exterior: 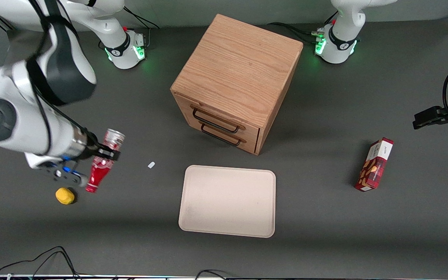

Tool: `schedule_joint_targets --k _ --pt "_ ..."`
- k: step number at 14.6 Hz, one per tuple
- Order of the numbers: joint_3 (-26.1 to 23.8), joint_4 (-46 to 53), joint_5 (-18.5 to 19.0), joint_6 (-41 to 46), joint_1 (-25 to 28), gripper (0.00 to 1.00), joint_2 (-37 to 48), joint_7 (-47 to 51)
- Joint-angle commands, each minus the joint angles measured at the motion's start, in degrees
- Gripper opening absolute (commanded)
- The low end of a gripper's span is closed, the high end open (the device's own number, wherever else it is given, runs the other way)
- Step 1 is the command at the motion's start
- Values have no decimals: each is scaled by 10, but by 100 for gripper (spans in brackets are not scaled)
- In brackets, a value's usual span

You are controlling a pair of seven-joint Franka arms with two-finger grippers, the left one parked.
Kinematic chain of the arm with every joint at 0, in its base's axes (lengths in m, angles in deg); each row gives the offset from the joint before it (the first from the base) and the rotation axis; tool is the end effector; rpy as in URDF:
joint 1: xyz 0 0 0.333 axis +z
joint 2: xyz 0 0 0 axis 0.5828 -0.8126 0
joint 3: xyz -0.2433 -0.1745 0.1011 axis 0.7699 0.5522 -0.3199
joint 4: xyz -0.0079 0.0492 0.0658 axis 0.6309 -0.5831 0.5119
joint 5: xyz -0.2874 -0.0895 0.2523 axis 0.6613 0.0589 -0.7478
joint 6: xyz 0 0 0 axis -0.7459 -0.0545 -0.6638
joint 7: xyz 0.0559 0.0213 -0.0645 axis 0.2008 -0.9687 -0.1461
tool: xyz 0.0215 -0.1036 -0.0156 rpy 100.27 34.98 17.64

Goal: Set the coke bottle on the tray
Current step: 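Lift the bottle and carry it with the right gripper over the tray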

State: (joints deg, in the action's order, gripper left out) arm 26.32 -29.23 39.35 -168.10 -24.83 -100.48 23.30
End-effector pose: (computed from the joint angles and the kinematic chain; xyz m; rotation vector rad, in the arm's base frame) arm 0.6631 0.1854 0.4868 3.0688 -0.5163 -0.2295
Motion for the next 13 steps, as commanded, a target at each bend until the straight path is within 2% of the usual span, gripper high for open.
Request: schedule_joint_targets --k 1,4,13 --pt "7 164 -6 12 35 0 -135 -1" --pt "4 173 -7 -77 60 0 -188 -1" --pt "12 173 -4 -252 116 0 -300 -8"
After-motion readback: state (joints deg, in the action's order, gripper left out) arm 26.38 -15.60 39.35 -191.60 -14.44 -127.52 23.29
